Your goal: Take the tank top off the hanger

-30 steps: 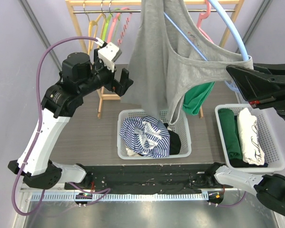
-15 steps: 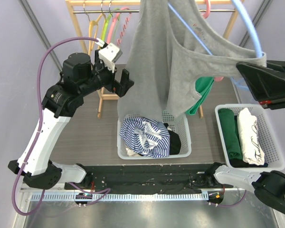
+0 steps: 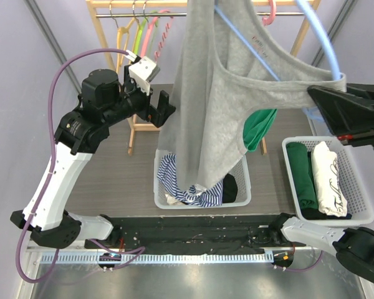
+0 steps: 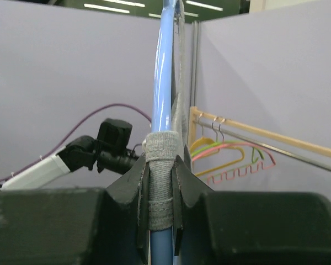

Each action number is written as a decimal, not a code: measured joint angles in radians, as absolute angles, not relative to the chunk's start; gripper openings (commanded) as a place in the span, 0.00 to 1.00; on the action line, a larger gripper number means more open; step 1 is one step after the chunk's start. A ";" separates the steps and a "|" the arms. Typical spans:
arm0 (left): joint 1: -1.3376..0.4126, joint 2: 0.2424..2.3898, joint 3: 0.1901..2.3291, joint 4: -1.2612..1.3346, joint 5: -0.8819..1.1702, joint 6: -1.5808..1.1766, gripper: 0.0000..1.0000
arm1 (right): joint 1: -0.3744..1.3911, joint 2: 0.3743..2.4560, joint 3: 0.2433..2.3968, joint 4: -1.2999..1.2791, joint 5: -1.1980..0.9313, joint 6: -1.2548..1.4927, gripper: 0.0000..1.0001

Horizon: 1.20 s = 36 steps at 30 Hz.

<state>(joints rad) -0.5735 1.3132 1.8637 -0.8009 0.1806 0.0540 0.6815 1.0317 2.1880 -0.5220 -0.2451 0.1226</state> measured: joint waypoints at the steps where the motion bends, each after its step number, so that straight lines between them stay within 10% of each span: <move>1: -0.574 1.313 1.864 -0.801 0.181 0.054 1.00 | 0.682 1.026 2.171 -0.532 -0.244 0.120 0.01; 21: -0.571 1.241 1.835 -0.842 0.200 0.064 1.00 | 0.682 0.867 1.958 -0.745 -0.085 -0.026 0.01; 36: -0.562 1.174 1.939 -1.028 0.409 0.210 1.00 | 0.682 0.932 1.845 -1.015 -0.356 -0.105 0.01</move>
<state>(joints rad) -0.5625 1.1736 1.9388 -1.0279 0.4088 0.2096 0.6815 0.9321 1.8446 -1.0149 -0.3565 -0.1051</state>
